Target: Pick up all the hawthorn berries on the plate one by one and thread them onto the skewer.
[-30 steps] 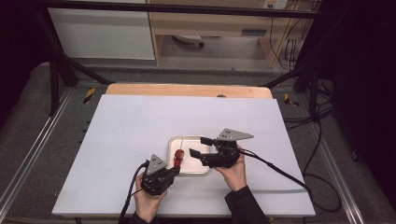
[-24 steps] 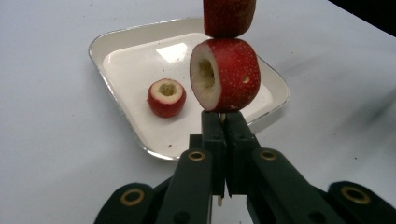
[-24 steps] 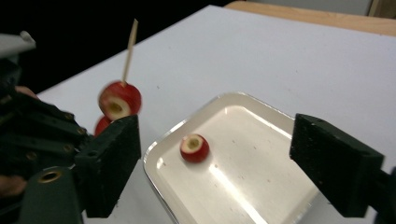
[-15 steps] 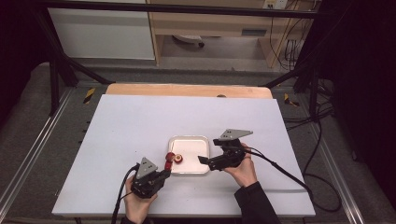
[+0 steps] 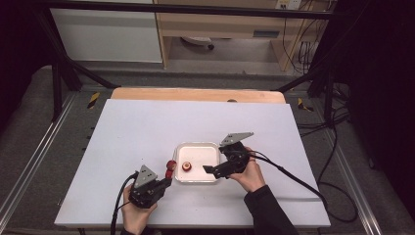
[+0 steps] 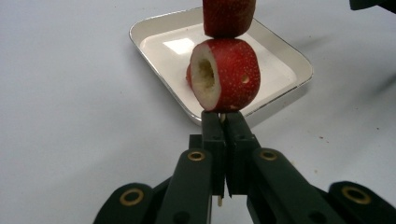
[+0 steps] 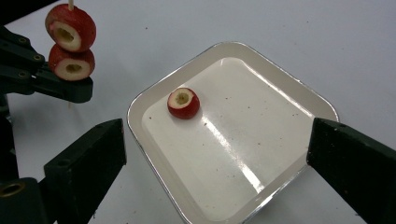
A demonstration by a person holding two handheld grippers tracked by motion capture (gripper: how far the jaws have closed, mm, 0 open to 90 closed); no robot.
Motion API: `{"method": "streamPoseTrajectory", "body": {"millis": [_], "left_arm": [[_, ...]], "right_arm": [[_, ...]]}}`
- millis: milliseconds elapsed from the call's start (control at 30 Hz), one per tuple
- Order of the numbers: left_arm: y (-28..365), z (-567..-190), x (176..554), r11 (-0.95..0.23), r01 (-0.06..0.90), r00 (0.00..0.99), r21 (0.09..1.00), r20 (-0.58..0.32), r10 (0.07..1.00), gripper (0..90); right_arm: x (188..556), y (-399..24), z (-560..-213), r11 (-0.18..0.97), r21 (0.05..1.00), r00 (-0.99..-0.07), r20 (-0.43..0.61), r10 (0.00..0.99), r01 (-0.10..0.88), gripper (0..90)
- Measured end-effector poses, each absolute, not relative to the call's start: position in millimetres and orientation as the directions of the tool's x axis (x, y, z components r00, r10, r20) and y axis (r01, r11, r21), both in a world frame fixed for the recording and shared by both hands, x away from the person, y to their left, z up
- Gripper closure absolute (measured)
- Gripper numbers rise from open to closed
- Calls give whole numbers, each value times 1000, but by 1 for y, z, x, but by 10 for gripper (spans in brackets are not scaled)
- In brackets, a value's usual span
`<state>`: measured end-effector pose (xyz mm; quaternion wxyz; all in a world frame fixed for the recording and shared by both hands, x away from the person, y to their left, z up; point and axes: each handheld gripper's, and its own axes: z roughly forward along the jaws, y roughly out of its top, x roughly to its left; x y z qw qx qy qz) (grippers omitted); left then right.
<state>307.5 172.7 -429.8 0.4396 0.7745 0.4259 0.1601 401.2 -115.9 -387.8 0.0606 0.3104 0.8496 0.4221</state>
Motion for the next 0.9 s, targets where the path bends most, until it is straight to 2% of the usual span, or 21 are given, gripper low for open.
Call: {"method": "streamPoseTrajectory", "body": {"millis": [500,900], "left_arm": [[179,-432,308,-251,529,580,811,-128,805,884],[187,-435,308,-226,542,563,809,-150,813,883]], "right_arm": [[420,-63,-389,588,649,-825,111,554,482,107],[433,-30,-403,629,548,-804,147,576,551,270]]}}
